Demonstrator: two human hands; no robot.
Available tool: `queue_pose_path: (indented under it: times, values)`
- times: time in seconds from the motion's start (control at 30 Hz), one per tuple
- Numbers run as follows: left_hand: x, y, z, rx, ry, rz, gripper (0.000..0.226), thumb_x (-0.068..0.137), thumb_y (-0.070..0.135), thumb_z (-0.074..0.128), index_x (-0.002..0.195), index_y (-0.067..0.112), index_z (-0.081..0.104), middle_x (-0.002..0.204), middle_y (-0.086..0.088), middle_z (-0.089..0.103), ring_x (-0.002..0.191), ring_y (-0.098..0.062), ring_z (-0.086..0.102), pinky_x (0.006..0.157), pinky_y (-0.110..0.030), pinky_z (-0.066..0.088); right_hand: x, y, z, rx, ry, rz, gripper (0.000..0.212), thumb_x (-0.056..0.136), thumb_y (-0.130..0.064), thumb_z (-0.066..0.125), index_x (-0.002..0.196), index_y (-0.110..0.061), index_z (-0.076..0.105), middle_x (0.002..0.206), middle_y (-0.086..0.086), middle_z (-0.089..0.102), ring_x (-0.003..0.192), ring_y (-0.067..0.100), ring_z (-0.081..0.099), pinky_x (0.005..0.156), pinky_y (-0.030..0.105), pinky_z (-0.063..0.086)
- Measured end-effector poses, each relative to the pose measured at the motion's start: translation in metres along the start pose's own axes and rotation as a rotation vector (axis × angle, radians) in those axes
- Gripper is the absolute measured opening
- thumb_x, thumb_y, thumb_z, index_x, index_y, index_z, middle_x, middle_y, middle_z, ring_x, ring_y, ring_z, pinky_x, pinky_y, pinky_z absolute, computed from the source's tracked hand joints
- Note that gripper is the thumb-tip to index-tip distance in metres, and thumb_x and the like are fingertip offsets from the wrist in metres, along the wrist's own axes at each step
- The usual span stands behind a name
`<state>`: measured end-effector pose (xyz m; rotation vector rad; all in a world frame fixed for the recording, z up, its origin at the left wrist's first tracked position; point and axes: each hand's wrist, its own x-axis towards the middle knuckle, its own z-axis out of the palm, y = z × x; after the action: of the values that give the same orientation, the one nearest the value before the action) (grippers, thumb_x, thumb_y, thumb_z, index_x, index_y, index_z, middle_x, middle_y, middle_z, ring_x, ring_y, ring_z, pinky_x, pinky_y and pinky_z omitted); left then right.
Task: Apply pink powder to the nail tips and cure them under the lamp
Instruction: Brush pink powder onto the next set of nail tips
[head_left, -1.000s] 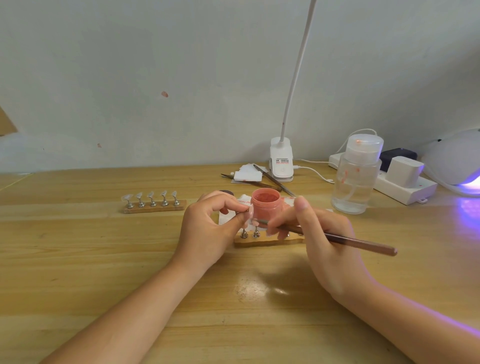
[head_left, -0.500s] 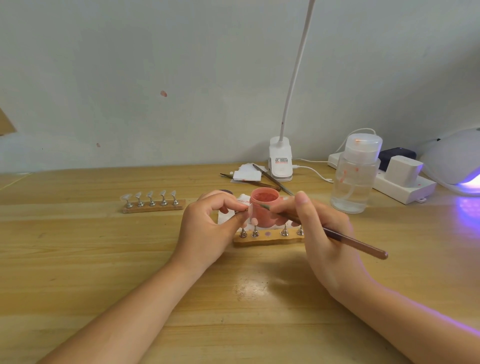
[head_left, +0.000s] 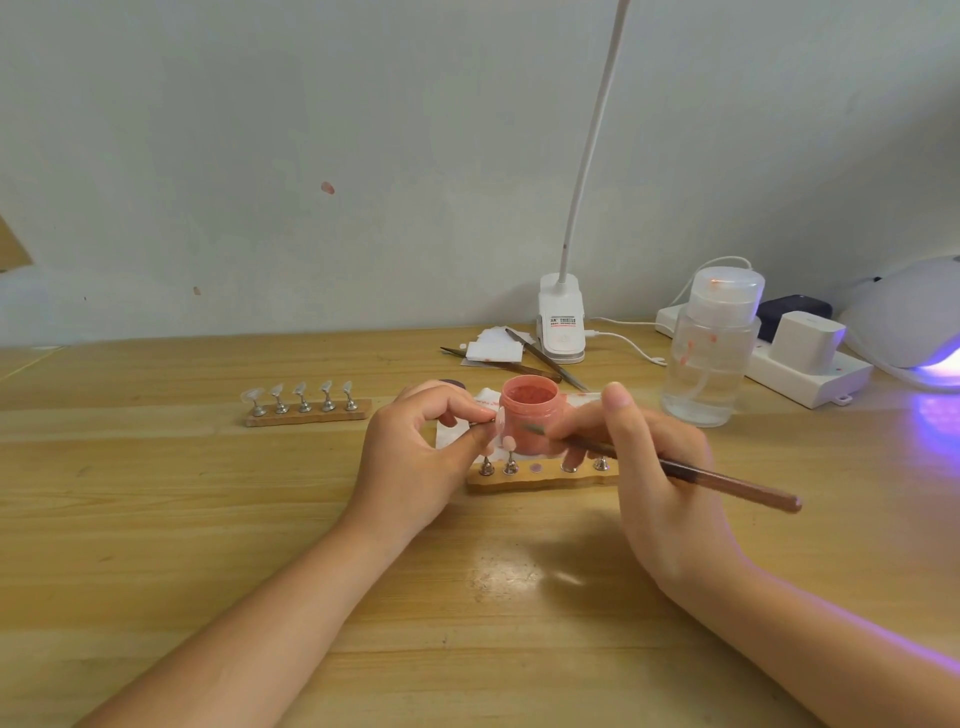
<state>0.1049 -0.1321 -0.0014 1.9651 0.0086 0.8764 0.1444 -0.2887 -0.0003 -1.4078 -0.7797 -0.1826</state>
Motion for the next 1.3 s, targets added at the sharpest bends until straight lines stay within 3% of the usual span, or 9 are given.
queue_pose_path:
  times: [0.13, 0.23, 0.37, 0.53, 0.7, 0.83, 0.97, 1.1, 1.3]
  values:
    - [0.0011, -0.0007, 0.0008, 0.002, 0.002, 0.009, 0.027, 0.072, 0.0, 0.073, 0.063, 0.023, 0.062, 0.072, -0.002, 0.062, 0.079, -0.02, 0.055, 0.074, -0.017, 0.043, 0.0005, 0.0005, 0.0015, -0.005, -0.046, 0.035, 0.044, 0.091, -0.029, 0.037, 0.071, -0.005, 0.069, 0.071, 0.002, 0.069, 0.066, 0.008, 0.061, 0.063, 0.012, 0.044]
    - [0.001, -0.0008, 0.001, -0.008, 0.009, 0.012, 0.029, 0.071, -0.001, 0.072, 0.063, 0.025, 0.061, 0.071, 0.002, 0.061, 0.077, -0.016, 0.054, 0.072, -0.012, 0.042, 0.0002, 0.0007, 0.0003, 0.026, -0.023, 0.068, 0.047, 0.089, -0.032, 0.036, 0.063, -0.01, 0.068, 0.063, 0.006, 0.068, 0.059, 0.011, 0.059, 0.06, 0.016, 0.046]
    - [0.0013, -0.002, 0.0009, 0.005, 0.004, 0.011, 0.029, 0.072, 0.0, 0.073, 0.062, 0.025, 0.061, 0.071, 0.0, 0.061, 0.077, -0.017, 0.053, 0.073, -0.014, 0.043, 0.0012, 0.0014, 0.001, -0.013, -0.019, 0.009, 0.043, 0.091, -0.028, 0.036, 0.072, -0.007, 0.069, 0.076, 0.001, 0.07, 0.067, 0.006, 0.061, 0.063, 0.011, 0.043]
    - [0.0012, -0.0011, 0.0009, 0.006, 0.012, 0.035, 0.034, 0.071, -0.001, 0.073, 0.061, 0.03, 0.06, 0.069, 0.007, 0.059, 0.076, -0.009, 0.053, 0.071, -0.01, 0.041, 0.0001, 0.0007, 0.0003, 0.038, -0.008, 0.047, 0.046, 0.09, -0.032, 0.035, 0.063, -0.011, 0.068, 0.063, 0.003, 0.068, 0.058, 0.009, 0.059, 0.06, 0.014, 0.045]
    - [0.0018, -0.003, 0.0006, 0.02, 0.013, 0.036, 0.035, 0.071, -0.003, 0.073, 0.062, 0.029, 0.06, 0.07, 0.007, 0.059, 0.077, -0.011, 0.054, 0.071, -0.011, 0.041, 0.0013, 0.0017, 0.002, -0.023, -0.037, 0.02, 0.042, 0.09, -0.03, 0.037, 0.071, -0.01, 0.069, 0.073, 0.002, 0.07, 0.066, 0.005, 0.062, 0.063, 0.008, 0.042]
    - [0.0009, -0.0024, 0.0008, 0.013, 0.011, 0.041, 0.036, 0.071, -0.002, 0.072, 0.061, 0.03, 0.06, 0.068, 0.008, 0.059, 0.075, -0.007, 0.053, 0.071, -0.009, 0.04, 0.0002, 0.0011, -0.0002, 0.02, -0.007, 0.033, 0.046, 0.09, -0.031, 0.036, 0.064, -0.012, 0.068, 0.065, 0.004, 0.068, 0.06, 0.012, 0.06, 0.061, 0.017, 0.047]
    - [0.001, -0.0025, 0.0007, 0.022, 0.01, 0.029, 0.031, 0.071, -0.001, 0.073, 0.062, 0.027, 0.061, 0.07, 0.008, 0.059, 0.076, -0.012, 0.054, 0.071, -0.01, 0.041, 0.0009, 0.0018, 0.0008, -0.042, -0.037, -0.009, 0.043, 0.091, -0.029, 0.036, 0.071, -0.009, 0.069, 0.073, 0.003, 0.069, 0.07, 0.009, 0.063, 0.067, 0.016, 0.046]
    - [0.0011, -0.0019, 0.0016, 0.015, 0.018, 0.022, 0.031, 0.071, -0.002, 0.072, 0.062, 0.026, 0.062, 0.07, 0.01, 0.058, 0.071, -0.003, 0.049, 0.069, -0.007, 0.037, -0.001, 0.0014, -0.0001, 0.002, -0.071, 0.039, 0.045, 0.092, -0.035, 0.042, 0.064, -0.011, 0.068, 0.065, 0.005, 0.067, 0.06, 0.011, 0.059, 0.062, 0.019, 0.047]
    - [0.0011, -0.0023, 0.001, 0.027, 0.006, 0.025, 0.028, 0.071, -0.001, 0.073, 0.064, 0.024, 0.064, 0.069, 0.005, 0.061, 0.073, -0.008, 0.051, 0.069, -0.011, 0.039, 0.0001, 0.0033, -0.0004, -0.076, -0.08, 0.008, 0.043, 0.092, -0.031, 0.039, 0.07, -0.01, 0.069, 0.073, 0.004, 0.069, 0.071, 0.011, 0.063, 0.068, 0.024, 0.049]
